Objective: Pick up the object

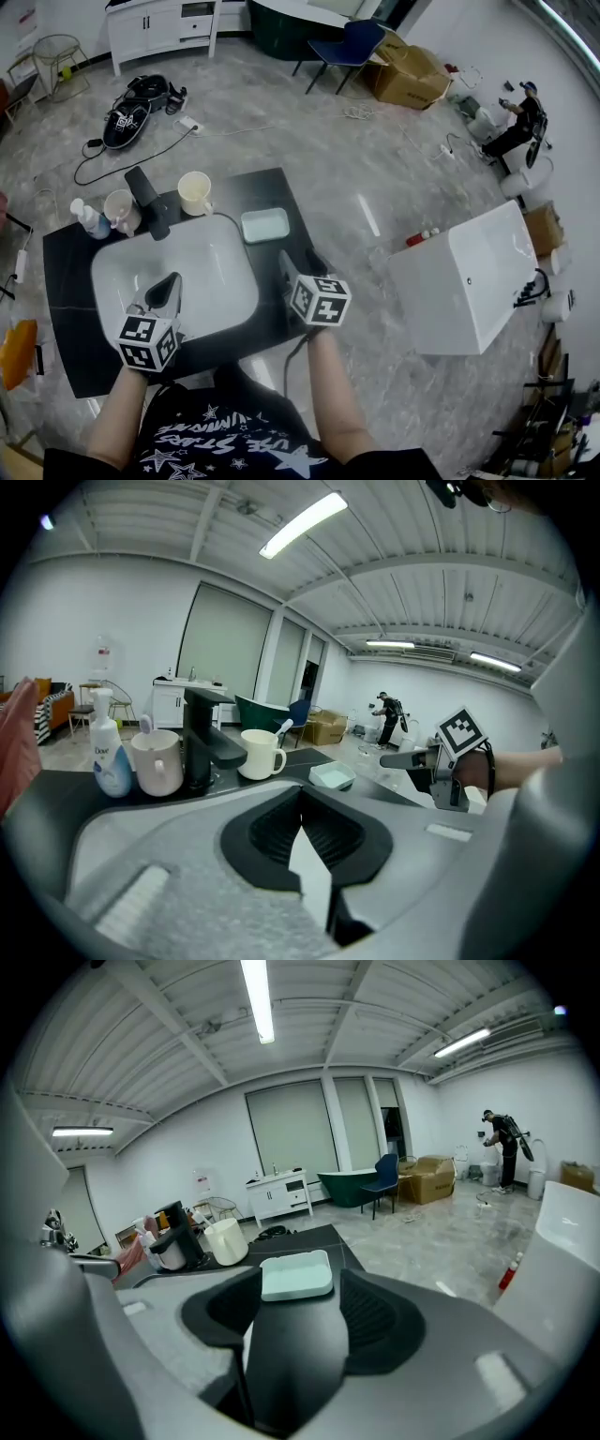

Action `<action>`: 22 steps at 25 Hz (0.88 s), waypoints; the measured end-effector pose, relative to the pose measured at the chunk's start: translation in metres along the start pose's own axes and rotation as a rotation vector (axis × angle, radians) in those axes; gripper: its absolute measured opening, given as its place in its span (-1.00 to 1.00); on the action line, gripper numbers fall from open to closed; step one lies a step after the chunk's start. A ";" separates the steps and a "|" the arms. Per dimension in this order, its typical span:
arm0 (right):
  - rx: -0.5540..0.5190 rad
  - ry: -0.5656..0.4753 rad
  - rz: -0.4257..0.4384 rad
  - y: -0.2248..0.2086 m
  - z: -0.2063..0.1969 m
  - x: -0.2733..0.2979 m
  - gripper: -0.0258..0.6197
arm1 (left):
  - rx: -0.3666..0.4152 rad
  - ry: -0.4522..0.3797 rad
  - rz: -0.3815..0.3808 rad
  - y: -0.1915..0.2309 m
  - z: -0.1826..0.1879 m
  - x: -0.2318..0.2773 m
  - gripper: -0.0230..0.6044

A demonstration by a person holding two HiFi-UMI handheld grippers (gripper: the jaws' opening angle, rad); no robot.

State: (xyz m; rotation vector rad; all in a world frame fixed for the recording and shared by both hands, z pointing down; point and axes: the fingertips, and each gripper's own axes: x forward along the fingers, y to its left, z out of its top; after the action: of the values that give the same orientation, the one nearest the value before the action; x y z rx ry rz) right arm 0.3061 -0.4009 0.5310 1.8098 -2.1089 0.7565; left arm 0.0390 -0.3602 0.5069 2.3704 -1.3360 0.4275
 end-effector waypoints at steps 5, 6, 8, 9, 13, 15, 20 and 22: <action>-0.023 0.042 0.020 -0.018 0.007 0.039 -0.15 | -0.008 0.024 0.020 -0.004 0.002 0.029 -0.90; -0.031 0.048 0.023 -0.020 0.008 0.047 -0.15 | -0.010 0.026 0.023 -0.005 0.003 0.034 -0.90; -0.052 0.062 0.029 -0.024 0.011 0.063 -0.17 | -0.013 0.029 0.027 -0.005 0.004 0.046 -0.90; -0.065 0.071 0.031 -0.026 0.011 0.070 -0.18 | -0.014 0.031 0.027 -0.006 0.005 0.051 -0.90; -0.117 0.113 0.042 -0.030 0.009 0.095 -0.27 | -0.030 0.047 0.028 -0.008 0.002 0.066 -0.90; -0.133 0.141 0.053 -0.031 0.007 0.104 -0.30 | -0.039 0.058 0.034 -0.007 0.000 0.070 -0.90; -0.167 0.203 0.067 -0.032 -0.006 0.124 -0.44 | -0.055 0.076 0.045 -0.003 -0.008 0.077 -0.90; -0.191 0.223 0.062 -0.033 -0.010 0.130 -0.49 | -0.060 0.081 0.048 -0.002 -0.013 0.079 -0.90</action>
State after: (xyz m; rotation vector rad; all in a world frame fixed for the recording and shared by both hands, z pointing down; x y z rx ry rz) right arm 0.3120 -0.5071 0.6135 1.4959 -2.0239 0.7085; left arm 0.0790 -0.4123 0.5525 2.2518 -1.3524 0.4859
